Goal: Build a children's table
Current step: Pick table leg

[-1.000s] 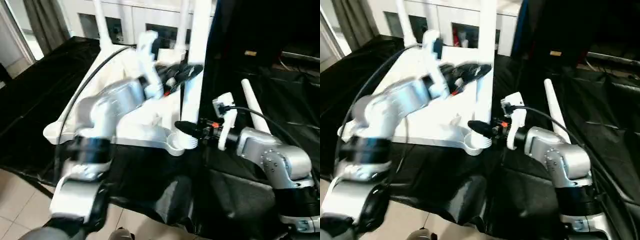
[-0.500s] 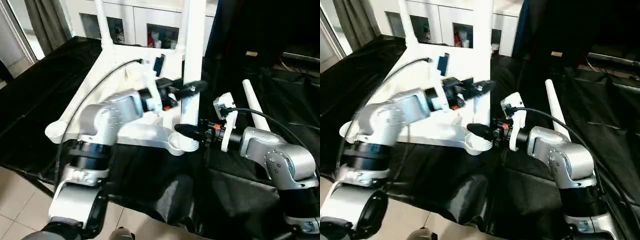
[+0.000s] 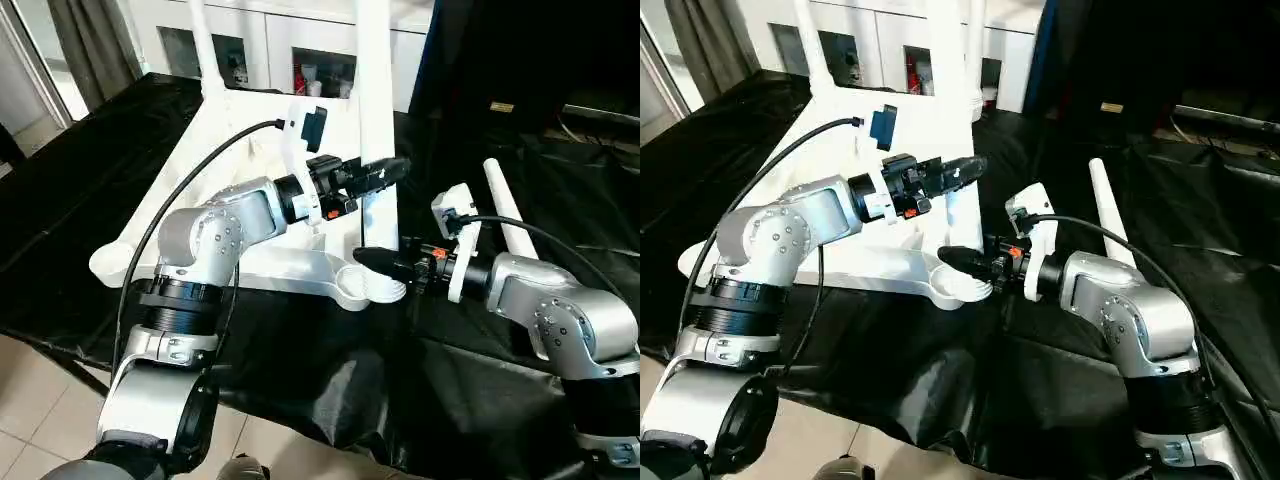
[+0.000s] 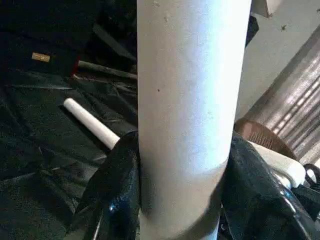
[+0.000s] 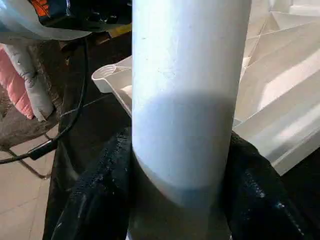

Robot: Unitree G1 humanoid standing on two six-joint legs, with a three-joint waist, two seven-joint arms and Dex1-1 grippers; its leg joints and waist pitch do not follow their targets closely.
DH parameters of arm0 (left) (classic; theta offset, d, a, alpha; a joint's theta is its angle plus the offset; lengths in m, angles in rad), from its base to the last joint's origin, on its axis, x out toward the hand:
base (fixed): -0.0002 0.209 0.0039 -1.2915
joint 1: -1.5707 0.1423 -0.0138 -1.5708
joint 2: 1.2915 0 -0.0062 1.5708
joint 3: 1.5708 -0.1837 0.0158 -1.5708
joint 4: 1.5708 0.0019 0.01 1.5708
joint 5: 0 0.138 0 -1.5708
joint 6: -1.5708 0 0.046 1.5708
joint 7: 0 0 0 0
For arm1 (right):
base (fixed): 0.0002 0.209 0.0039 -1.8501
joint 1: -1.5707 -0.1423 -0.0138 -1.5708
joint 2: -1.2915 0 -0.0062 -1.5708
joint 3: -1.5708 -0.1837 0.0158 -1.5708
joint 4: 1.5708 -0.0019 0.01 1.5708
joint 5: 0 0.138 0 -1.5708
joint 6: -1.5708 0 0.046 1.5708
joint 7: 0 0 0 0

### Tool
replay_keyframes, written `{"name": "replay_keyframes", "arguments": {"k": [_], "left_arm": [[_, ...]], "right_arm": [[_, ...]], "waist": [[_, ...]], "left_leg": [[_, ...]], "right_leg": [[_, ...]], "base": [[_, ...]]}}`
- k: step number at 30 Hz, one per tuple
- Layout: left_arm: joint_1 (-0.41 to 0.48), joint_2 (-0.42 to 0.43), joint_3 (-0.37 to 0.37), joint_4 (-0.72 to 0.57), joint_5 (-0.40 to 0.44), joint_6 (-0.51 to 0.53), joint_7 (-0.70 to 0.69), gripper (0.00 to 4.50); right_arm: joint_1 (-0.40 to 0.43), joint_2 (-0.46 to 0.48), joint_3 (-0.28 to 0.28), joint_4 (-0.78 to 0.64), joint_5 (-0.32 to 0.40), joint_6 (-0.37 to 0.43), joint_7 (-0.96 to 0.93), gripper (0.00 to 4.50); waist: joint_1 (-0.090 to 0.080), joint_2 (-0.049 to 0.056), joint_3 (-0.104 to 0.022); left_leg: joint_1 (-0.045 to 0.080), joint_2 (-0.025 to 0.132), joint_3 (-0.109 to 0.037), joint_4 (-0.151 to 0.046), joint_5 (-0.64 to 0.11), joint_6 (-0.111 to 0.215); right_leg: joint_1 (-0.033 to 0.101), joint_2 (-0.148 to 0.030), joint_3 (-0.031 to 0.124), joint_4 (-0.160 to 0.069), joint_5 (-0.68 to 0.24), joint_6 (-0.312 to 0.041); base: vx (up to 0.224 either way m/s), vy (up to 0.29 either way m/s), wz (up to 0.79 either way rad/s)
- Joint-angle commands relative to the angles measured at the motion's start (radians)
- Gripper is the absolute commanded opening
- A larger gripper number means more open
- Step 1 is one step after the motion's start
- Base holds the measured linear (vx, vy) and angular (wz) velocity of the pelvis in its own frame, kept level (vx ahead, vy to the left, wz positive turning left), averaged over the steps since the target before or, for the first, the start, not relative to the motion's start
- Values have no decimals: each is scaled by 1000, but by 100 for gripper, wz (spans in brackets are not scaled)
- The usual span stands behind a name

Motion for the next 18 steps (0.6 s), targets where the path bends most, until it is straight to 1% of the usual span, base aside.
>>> {"name": "replay_keyframes", "arguments": {"k": [1,2,3,5,6,7,8,11,13,14,18], "left_arm": [[-31,11,4,-37,-2,5,-12,188],[-29,13,-6,-43,0,6,-19,188],[-26,17,-19,-51,2,7,-28,188],[-23,23,-41,-65,5,10,-46,188],[-22,28,-62,-75,8,13,-64,188],[-22,32,-75,-76,15,10,-74,188],[-23,37,-86,-74,22,7,-81,188],[-25,44,-101,-71,34,3,-93,188],[-26,45,-106,-74,36,5,-98,188],[-25,47,-109,-76,37,5,-101,188],[-18,61,-127,-87,39,0,-118,188]], "right_arm": [[9,-13,32,-54,15,9,43,250],[10,-12,32,-57,17,12,42,250],[11,-11,30,-59,22,18,40,266],[7,-12,29,-54,17,17,33,272],[0,-14,30,-46,8,13,30,297],[-5,-15,28,-41,9,14,32,304],[-11,-15,27,-37,14,22,33,306],[-17,-18,27,-35,21,35,38,306],[-19,-22,30,-35,23,41,44,306],[-19,-23,32,-36,23,42,46,306],[-27,-26,34,-32,22,51,44,306]], "waist": [[1,-21,-76],[2,-19,-76],[1,-17,-77],[1,-17,-77],[1,-16,-76],[0,-16,-76],[0,-20,-76],[1,-17,-76],[0,-17,-75],[0,-20,-75],[1,-18,-76]], "left_leg": [[0,-1,17,-53,17,43],[0,0,17,-54,18,42],[0,1,16,-53,22,43],[-1,1,16,-53,24,46],[0,1,16,-53,22,44],[0,1,17,-54,16,41],[0,0,18,-54,16,40],[1,1,17,-54,13,38],[1,1,17,-55,6,34],[1,1,17,-55,5,34],[0,1,17,-55,10,30]], "right_leg": [[71,-52,38,-63,186,-244],[71,-53,38,-62,182,-243],[70,-52,38,-61,186,-241],[70,-52,38,-60,192,-239],[69,-53,38,-61,185,-239],[68,-53,38,-62,174,-240],[69,-52,38,-62,169,-239],[68,-53,38,-62,162,-237],[68,-53,38,-64,152,-234],[68,-53,38,-64,151,-233],[68,-53,38,-63,150,-231]], "base": [[0,0,0],[0,0,0],[0,0,0],[0,0,0],[0,0,0],[0,0,0],[0,0,0],[0,0,0],[0,0,0],[0,0,0],[0,0,0]]}}
